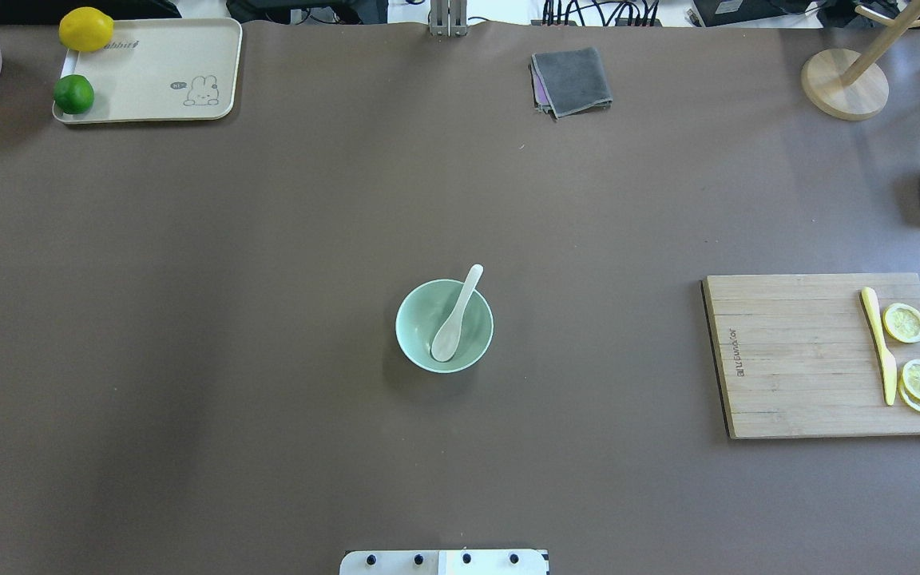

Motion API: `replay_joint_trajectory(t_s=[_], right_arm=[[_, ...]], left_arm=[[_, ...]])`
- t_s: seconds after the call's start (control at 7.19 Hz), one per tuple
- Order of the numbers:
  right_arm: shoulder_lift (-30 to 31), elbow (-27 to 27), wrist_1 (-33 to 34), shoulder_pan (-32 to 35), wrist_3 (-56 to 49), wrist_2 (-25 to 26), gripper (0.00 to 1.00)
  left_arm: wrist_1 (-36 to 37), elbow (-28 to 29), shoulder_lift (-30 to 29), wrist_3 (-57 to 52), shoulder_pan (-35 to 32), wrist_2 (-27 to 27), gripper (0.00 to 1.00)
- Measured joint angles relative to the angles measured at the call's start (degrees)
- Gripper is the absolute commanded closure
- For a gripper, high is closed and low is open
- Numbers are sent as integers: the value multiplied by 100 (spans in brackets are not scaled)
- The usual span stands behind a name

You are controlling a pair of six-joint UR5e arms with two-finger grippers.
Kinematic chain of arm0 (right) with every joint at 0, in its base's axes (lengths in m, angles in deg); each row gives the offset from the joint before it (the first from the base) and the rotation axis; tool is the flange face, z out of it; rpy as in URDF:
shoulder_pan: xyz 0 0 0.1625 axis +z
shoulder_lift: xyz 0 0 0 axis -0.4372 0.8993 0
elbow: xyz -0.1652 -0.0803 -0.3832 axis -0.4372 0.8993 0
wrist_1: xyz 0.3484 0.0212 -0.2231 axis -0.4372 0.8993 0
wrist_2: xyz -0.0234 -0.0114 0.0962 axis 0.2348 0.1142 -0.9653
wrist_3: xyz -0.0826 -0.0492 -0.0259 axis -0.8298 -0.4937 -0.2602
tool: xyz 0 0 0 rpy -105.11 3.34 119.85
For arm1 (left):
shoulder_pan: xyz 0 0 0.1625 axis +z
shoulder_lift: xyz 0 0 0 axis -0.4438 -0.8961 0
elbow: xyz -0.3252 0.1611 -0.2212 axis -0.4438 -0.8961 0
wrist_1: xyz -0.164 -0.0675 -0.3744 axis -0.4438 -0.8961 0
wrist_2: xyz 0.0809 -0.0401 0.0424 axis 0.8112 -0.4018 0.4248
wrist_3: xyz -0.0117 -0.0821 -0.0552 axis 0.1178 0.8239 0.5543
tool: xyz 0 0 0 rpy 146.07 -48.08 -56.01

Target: Place spoon in bowl

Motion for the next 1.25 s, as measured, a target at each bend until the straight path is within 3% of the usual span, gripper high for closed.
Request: replay_joint_trajectory(t_s=[0.56,1.25], right_arm=[[-154,21,139,57,-94,-4,0],[-156,13,132,49,-73,-125,0]], left_arm=[[24,427,-5,-16,-19,-10,2],[20,363,-36,-53,-29,19,2]])
